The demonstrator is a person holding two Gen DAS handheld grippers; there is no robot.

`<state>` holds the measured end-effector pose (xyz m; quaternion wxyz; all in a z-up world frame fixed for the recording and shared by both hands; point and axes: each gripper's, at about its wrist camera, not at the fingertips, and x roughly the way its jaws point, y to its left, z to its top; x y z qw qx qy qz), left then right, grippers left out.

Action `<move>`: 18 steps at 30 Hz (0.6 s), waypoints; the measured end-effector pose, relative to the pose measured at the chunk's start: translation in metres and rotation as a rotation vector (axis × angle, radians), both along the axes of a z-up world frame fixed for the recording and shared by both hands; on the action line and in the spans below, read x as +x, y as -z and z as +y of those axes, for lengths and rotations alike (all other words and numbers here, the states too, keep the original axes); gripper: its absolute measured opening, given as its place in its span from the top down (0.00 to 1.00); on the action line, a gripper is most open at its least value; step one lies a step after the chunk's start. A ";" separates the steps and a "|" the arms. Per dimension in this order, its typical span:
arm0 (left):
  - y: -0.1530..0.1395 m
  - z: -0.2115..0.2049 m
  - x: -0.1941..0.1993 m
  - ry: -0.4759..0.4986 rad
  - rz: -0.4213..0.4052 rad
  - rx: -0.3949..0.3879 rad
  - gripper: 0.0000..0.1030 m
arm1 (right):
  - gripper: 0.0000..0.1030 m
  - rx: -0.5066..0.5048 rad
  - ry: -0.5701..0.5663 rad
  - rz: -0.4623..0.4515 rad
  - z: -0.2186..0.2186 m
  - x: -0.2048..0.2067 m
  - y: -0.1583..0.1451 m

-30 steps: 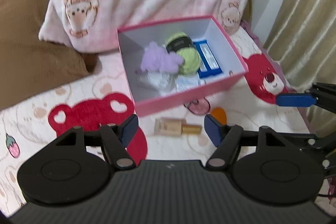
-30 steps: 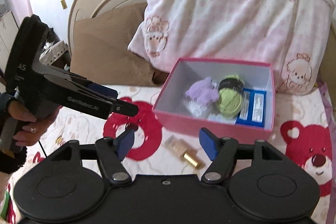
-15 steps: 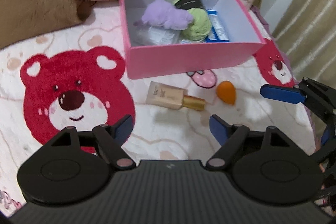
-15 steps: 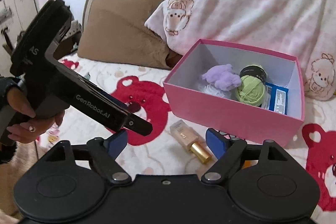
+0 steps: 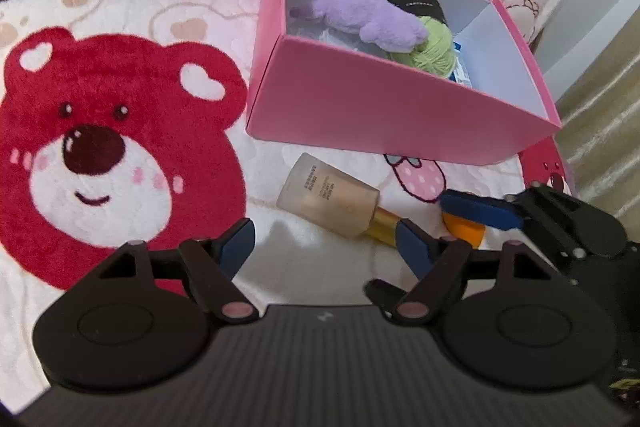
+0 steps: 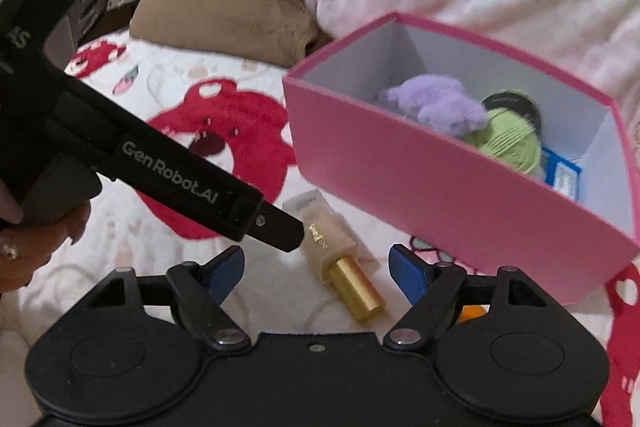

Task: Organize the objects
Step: 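Withdraw the left tool and move toward the foundation bottle, then close the left gripper on the beige foundation bottle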

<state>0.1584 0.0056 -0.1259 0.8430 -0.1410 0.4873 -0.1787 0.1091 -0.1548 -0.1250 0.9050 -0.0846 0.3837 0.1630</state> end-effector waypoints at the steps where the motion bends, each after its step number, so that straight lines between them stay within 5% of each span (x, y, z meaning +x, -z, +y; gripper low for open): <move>1: 0.003 -0.001 0.001 -0.002 0.002 -0.004 0.32 | 0.25 -0.012 -0.006 0.009 0.001 0.004 0.005; 11: 0.032 0.008 0.009 -0.068 0.051 -0.106 0.58 | 0.51 -0.050 0.018 0.080 0.005 0.038 0.041; 18: 0.038 0.014 0.006 -0.102 0.079 -0.216 0.65 | 0.59 0.099 0.123 0.128 0.000 0.023 0.039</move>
